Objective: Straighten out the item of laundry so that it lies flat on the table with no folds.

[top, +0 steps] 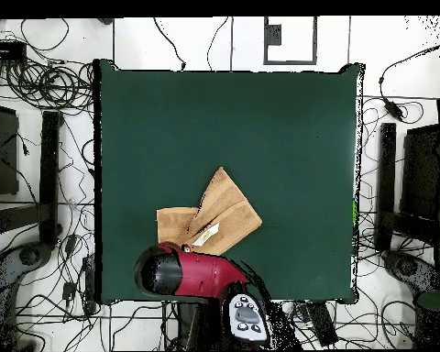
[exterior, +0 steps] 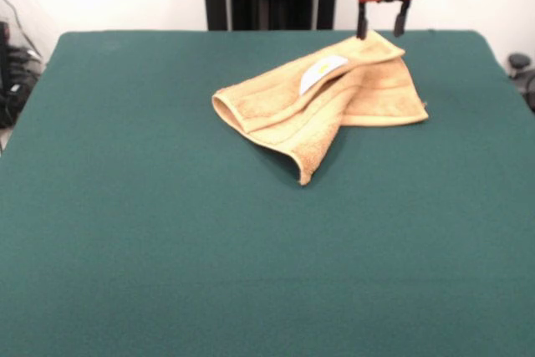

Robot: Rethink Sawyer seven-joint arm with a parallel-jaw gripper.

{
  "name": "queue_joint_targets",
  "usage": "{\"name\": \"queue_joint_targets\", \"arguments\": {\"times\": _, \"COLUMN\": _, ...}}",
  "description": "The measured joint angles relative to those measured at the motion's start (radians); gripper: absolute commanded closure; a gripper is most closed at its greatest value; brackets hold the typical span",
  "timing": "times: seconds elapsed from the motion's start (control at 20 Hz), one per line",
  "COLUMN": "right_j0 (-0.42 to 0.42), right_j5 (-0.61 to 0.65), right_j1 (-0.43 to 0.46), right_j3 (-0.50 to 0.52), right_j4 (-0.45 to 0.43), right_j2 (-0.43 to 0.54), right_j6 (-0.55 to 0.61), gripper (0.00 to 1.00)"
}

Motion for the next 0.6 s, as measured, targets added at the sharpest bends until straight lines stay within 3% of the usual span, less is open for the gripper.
{"name": "queue_joint_targets", "arguments": {"times": 0.6, "right_j0": -0.019, "right_j5": 0.000, "right_j1": 0.036, "right_j3": 0.000, "right_j4": -0.045, "right_j2": 0.017, "right_j6": 0.000, "gripper": 0.00}}
